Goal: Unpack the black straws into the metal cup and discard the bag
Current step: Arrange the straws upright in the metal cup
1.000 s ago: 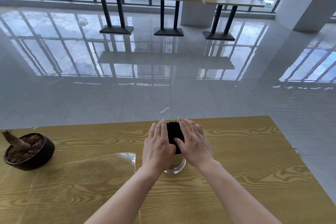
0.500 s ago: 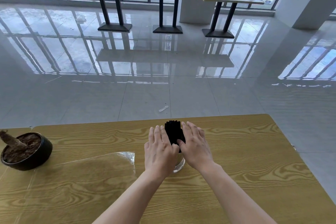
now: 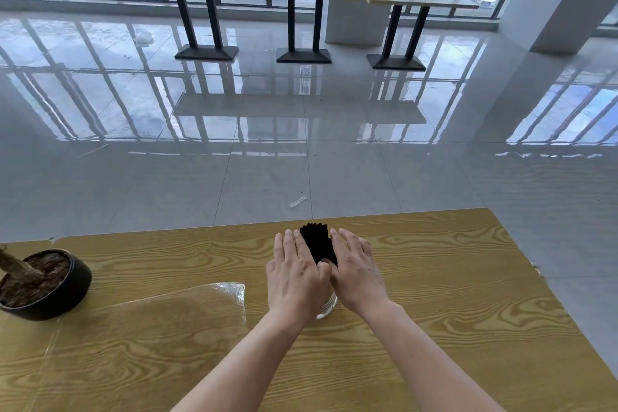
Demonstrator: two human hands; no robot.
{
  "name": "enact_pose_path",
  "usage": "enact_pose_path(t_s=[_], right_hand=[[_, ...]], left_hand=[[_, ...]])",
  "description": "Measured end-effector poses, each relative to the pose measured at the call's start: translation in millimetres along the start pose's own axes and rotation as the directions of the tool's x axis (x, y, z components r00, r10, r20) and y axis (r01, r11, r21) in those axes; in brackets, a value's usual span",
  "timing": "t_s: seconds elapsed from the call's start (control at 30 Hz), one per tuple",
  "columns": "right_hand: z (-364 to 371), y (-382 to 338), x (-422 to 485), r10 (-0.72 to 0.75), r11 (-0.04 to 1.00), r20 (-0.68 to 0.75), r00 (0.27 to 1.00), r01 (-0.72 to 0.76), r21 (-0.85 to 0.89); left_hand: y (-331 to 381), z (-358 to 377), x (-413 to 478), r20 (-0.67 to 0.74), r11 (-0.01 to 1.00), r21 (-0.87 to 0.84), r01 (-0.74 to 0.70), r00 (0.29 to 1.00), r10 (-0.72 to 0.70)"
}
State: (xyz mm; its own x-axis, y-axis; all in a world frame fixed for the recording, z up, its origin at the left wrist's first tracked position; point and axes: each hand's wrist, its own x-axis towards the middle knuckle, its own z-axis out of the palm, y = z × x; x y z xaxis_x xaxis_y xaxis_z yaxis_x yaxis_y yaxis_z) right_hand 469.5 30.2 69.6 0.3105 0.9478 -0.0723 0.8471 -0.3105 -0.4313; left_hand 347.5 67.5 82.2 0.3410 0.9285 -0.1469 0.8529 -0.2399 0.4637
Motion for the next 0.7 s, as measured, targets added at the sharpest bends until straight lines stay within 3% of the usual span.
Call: enact_pose_path(t_s=[0.33, 0.7], right_hand=[[0, 5, -4, 0.028, 0.996, -0.009, 1.0, -0.027, 0.09], [-2, 3, 0, 0.017, 0.999, 0.021, 1.0, -0.017, 0.043]], left_hand=[[-12, 0, -10, 0.0, 0.998, -0.034, 0.049, 0.999, -0.049], [-9, 1, -2, 0.036, 0.999, -0.046, 0.023, 0.999, -0.022]])
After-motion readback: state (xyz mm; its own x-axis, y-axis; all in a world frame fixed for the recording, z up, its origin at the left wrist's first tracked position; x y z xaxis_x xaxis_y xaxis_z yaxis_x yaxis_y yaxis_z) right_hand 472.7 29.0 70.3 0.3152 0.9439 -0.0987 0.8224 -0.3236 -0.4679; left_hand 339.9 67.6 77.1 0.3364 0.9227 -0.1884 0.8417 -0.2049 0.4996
